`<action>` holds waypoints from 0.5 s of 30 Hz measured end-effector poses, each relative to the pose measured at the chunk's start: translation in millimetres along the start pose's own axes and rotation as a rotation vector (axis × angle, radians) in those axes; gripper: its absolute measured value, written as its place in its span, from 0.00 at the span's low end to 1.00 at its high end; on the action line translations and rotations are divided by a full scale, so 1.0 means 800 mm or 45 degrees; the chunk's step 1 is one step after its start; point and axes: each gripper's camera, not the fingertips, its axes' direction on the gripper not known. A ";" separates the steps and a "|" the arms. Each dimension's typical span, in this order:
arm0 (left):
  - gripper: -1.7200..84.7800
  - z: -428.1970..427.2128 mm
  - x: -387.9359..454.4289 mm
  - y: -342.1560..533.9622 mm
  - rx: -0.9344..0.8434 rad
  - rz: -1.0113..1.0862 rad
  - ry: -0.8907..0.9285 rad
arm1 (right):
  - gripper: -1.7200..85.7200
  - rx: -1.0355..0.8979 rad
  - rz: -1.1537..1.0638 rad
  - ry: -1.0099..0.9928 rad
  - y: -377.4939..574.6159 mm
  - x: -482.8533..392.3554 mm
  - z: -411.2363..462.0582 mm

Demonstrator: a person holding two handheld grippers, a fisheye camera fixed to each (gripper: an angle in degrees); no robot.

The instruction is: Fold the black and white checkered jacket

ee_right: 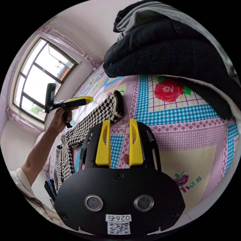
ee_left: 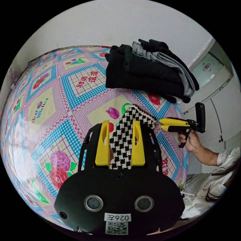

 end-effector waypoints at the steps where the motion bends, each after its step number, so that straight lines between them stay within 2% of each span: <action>1: 0.18 0.016 0.005 -0.019 -0.045 0.034 0.005 | 0.12 -0.001 0.004 -0.018 -0.008 0.007 0.002; 5: 0.17 0.055 0.022 -0.059 -0.173 0.152 0.080 | 0.12 -0.007 0.006 -0.075 -0.032 0.016 0.014; 7: 0.13 0.065 0.038 -0.073 -0.246 0.217 -0.009 | 0.12 -0.023 -0.030 -0.059 -0.042 0.010 0.021; 10: 0.07 0.068 0.047 -0.087 -0.354 0.254 0.008 | 0.08 -0.096 -0.129 0.027 -0.053 -0.008 0.038; 12: 0.05 0.061 0.049 -0.092 -0.386 0.253 0.022 | 0.04 -0.165 -0.166 0.049 -0.056 -0.011 0.045; 15: 0.04 0.025 0.052 -0.090 -0.338 0.260 0.043 | 0.01 -0.120 -0.165 -0.038 -0.057 -0.001 0.023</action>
